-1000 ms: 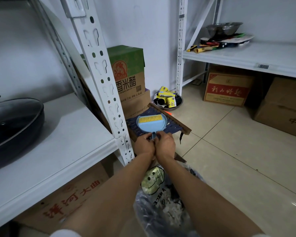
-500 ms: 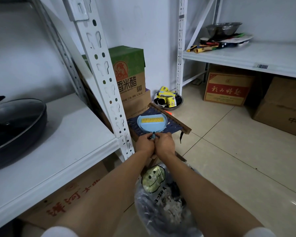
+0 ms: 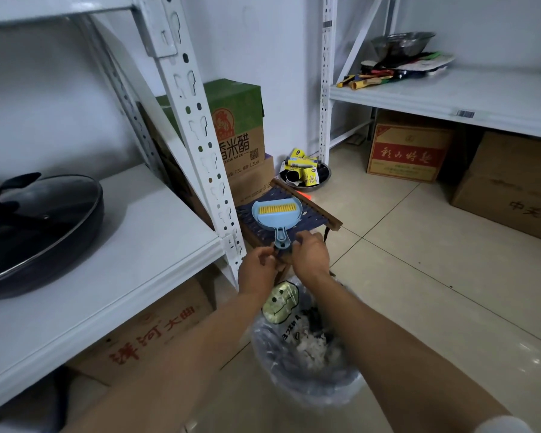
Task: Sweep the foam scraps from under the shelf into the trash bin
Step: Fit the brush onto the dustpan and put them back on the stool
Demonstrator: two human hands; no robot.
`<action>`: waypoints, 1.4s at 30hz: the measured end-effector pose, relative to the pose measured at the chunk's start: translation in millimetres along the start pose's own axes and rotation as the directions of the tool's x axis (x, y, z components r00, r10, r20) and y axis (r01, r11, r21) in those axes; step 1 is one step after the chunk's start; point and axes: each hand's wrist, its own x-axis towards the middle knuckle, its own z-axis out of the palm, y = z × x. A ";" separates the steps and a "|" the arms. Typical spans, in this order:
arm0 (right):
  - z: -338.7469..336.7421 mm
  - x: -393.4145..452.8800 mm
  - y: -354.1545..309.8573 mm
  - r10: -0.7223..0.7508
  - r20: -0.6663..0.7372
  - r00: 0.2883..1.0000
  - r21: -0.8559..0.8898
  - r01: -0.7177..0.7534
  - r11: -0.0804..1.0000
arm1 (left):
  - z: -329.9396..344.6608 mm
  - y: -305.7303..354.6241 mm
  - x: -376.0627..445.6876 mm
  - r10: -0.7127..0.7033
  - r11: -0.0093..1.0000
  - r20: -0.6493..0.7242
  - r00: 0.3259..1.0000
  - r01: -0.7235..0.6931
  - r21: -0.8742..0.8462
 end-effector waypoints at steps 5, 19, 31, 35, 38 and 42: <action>-26.8 -27.0 21.7 0.022 0.041 0.999 -0.055 -0.019 0.998 | -11.2 -21.4 -22.7 -0.073 0.996 -0.017 0.997 0.073 0.049; -58.4 -107.5 119.2 0.397 0.172 0.902 -0.281 -0.341 0.897 | 4.0 -81.6 -83.9 -0.506 0.837 0.090 0.858 0.463 0.291; -42.2 -113.6 111.8 0.405 0.177 0.897 -0.258 -0.355 0.899 | 8.7 -100.2 -85.4 -0.515 0.839 0.082 0.853 0.483 0.249; -46.5 -116.2 102.8 0.430 0.205 0.879 -0.291 -0.365 0.885 | -7.9 -76.3 -97.5 -0.496 0.823 0.116 0.860 0.424 0.379; -52.6 -118.4 88.3 0.411 0.154 0.899 -0.353 -0.338 0.872 | -22.7 -59.2 -103.7 -0.414 0.798 0.144 0.899 0.283 0.532; -62.4 -124.4 47.6 0.305 0.157 0.939 -0.366 -0.232 0.901 | -47.4 -32.1 -109.8 -0.200 0.788 0.206 0.958 0.032 0.615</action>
